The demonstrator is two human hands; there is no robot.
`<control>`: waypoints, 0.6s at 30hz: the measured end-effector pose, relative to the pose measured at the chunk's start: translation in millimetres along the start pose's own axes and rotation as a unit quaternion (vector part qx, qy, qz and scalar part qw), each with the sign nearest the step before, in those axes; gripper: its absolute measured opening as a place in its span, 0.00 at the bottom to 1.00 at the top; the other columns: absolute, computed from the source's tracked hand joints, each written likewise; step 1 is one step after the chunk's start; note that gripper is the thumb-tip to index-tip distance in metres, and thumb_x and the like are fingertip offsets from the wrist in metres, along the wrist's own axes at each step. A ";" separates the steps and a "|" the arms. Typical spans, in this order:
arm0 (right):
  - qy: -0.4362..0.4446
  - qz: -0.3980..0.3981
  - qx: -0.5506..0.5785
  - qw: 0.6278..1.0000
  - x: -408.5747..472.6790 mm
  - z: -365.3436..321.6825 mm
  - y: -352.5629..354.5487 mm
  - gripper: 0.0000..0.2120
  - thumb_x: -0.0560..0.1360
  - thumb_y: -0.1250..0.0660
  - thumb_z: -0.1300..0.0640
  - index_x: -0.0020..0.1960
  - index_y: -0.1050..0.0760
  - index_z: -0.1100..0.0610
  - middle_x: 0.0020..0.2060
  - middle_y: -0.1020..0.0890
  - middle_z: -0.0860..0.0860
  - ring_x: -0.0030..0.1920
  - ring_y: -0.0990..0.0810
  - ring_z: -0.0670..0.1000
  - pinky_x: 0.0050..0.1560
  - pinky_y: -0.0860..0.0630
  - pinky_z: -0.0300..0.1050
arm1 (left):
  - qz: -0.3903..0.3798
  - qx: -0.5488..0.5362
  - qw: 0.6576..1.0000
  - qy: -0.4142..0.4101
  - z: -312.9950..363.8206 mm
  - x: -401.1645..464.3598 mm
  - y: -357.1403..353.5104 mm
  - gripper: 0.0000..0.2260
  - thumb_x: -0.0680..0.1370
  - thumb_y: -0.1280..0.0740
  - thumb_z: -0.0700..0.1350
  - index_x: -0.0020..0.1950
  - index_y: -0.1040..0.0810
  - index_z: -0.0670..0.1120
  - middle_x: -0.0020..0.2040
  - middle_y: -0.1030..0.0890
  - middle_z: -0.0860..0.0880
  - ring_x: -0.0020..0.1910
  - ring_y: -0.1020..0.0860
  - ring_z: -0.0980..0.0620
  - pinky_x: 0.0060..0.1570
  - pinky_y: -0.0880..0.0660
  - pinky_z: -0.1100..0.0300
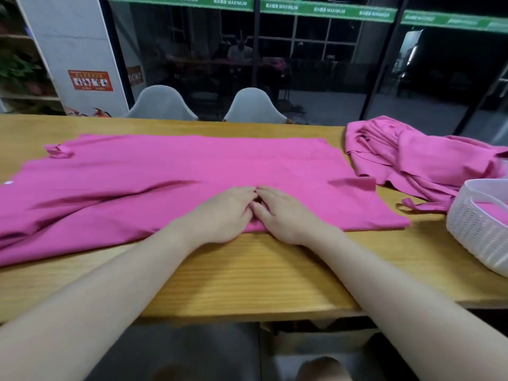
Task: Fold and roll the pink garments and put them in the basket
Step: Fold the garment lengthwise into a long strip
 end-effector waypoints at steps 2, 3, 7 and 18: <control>-0.034 -0.057 -0.021 0.998 -4.5 15.9 -7.4 0.30 0.85 0.48 0.40 0.82 0.42 0.54 0.81 0.41 0.52 0.81 0.45 0.50 0.81 0.51 0.49 | -0.067 0.025 0.997 0.038 -12.8 -9.8 -9.5 0.23 0.87 0.47 0.51 0.82 0.39 0.48 0.81 0.39 0.52 0.81 0.43 0.53 0.80 0.49 0.56; -0.058 -0.077 -0.035 0.995 -7.0 33.8 -3.2 0.32 0.84 0.49 0.37 0.83 0.45 0.52 0.82 0.45 0.50 0.82 0.49 0.49 0.81 0.54 0.49 | -0.095 0.043 0.993 0.054 -26.6 -16.0 -6.8 0.25 0.87 0.48 0.55 0.83 0.44 0.51 0.82 0.45 0.55 0.82 0.48 0.55 0.80 0.54 0.58; -0.188 -0.074 -0.089 0.975 -24.1 132.4 34.1 0.37 0.81 0.52 0.32 0.83 0.47 0.53 0.83 0.47 0.51 0.82 0.51 0.51 0.81 0.54 0.51 | -0.107 0.073 0.981 0.147 -107.2 -51.8 27.0 0.27 0.85 0.49 0.59 0.83 0.48 0.54 0.83 0.50 0.55 0.82 0.53 0.57 0.79 0.58 0.59; -0.239 -0.065 -0.131 0.960 -50.9 158.0 48.7 0.38 0.82 0.54 0.32 0.84 0.50 0.54 0.83 0.49 0.53 0.82 0.51 0.52 0.81 0.54 0.52 | -0.099 0.100 0.970 0.197 -121.8 -82.2 47.4 0.28 0.86 0.49 0.59 0.84 0.49 0.52 0.83 0.50 0.54 0.82 0.52 0.56 0.78 0.57 0.58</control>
Point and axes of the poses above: each hand's wrist, its own x-axis towards the middle knuckle, its own y-axis out of the back of the hand, z = x × y, the point moved 7 cm from there along x, towards the middle knuckle
